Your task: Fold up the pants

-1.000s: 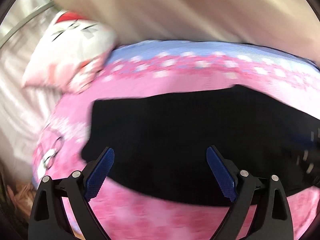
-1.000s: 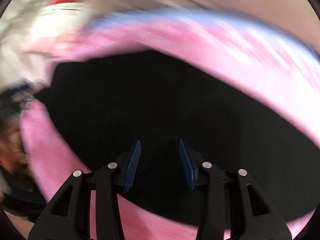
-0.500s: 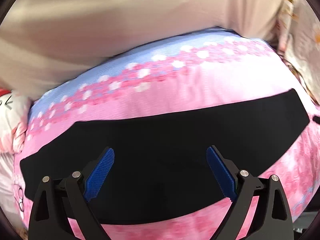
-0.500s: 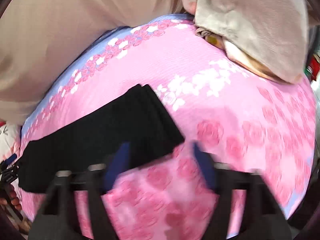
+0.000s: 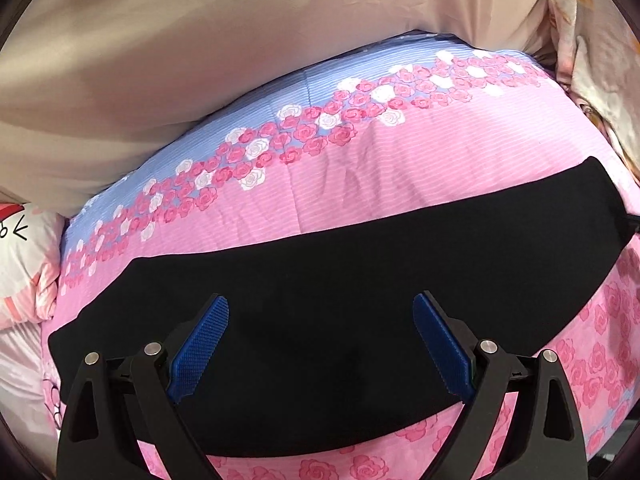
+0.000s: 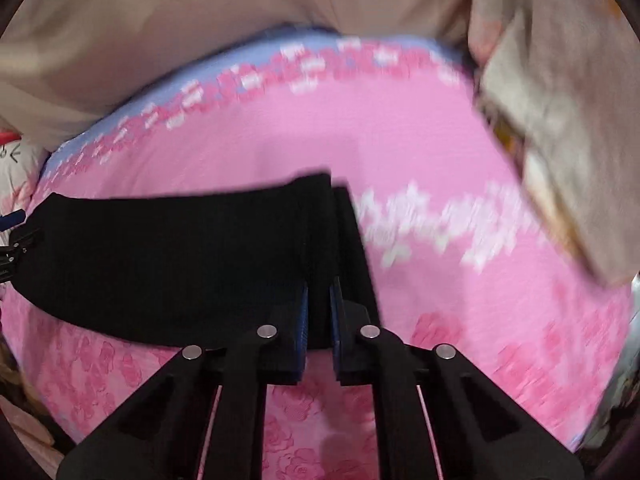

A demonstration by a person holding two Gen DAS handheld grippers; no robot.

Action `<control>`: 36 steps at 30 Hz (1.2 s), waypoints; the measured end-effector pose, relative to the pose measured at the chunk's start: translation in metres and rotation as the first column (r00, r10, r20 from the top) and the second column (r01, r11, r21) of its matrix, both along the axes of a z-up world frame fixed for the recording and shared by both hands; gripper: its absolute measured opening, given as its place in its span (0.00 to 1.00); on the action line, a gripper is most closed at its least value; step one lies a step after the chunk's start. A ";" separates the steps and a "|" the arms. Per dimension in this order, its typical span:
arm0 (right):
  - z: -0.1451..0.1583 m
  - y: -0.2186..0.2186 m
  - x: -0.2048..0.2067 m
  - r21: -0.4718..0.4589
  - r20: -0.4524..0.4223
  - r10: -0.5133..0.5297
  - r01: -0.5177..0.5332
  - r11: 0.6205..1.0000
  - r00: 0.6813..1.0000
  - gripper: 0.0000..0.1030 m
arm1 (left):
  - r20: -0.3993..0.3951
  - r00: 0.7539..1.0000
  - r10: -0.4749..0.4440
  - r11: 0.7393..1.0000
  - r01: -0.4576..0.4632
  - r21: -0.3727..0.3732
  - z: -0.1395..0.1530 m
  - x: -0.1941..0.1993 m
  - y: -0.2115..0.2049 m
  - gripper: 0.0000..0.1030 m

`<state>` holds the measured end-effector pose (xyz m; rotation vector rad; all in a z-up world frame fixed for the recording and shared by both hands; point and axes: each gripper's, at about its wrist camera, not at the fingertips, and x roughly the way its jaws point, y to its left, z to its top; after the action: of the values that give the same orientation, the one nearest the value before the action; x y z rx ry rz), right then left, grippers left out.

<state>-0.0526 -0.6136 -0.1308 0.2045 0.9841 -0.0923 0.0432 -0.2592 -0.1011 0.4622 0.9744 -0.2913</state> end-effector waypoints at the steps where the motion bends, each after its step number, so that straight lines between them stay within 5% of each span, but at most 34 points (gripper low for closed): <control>1: 0.001 -0.002 0.003 -0.012 0.010 0.000 0.000 1.000 1.000 0.09 | 0.001 1.000 0.002 1.000 -0.002 -0.002 0.000 0.001 -0.001 0.89; 4: -0.039 -0.002 0.017 0.005 -0.130 0.031 -0.031 1.000 0.991 0.14 | 0.002 1.000 0.008 1.000 -0.008 -0.009 -0.001 0.003 -0.002 0.89; 8: -0.021 -0.007 0.004 0.086 -0.055 -0.050 0.055 0.995 0.997 0.40 | -0.003 1.000 0.009 1.000 -0.009 -0.004 -0.002 0.004 -0.003 0.89; 9: -0.018 -0.011 -0.001 0.118 -0.034 -0.074 0.078 0.990 0.997 0.57 | 0.003 1.000 0.009 1.000 -0.008 -0.012 0.000 0.004 -0.001 0.89; 10: -0.022 -0.017 -0.004 0.162 -0.042 -0.105 0.110 0.981 0.994 0.59 | 0.004 1.000 0.007 1.000 -0.007 -0.017 0.001 0.004 0.001 0.89; 13: -0.046 -0.027 -0.004 0.274 -0.102 -0.121 0.145 0.951 0.987 0.58 | -0.010 1.000 0.022 1.000 -0.022 -0.019 -0.002 0.007 0.007 0.89; 17: -0.055 -0.014 -0.004 0.255 -0.071 -0.100 0.115 0.960 0.992 0.56 | -0.026 0.998 0.054 0.998 -0.055 -0.018 -0.004 0.009 0.019 0.89; 22: -0.058 -0.007 0.006 0.226 -0.051 -0.110 0.118 0.967 0.993 0.23 | -0.021 0.997 0.080 0.997 -0.080 0.003 -0.005 0.011 0.036 0.89; 24: -0.055 0.000 0.008 0.230 -0.058 -0.097 0.108 0.967 0.994 0.16 | -0.022 0.995 0.094 0.996 -0.094 0.007 -0.005 0.012 0.045 0.89; 31: 0.011 0.048 0.014 0.253 0.024 -0.110 0.100 0.962 0.994 0.15 | -0.043 0.975 0.217 0.976 -0.216 0.029 -0.006 0.022 0.109 0.89; 36: 0.064 0.143 0.048 0.271 0.095 0.036 -0.060 0.961 0.995 0.15 | -0.015 0.953 0.302 0.953 -0.302 0.018 0.003 0.027 0.173 0.89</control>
<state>-0.0043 -0.4707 -0.0666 0.4349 0.9102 0.0982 0.0699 -0.0859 -0.0981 0.3188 1.0501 -0.0112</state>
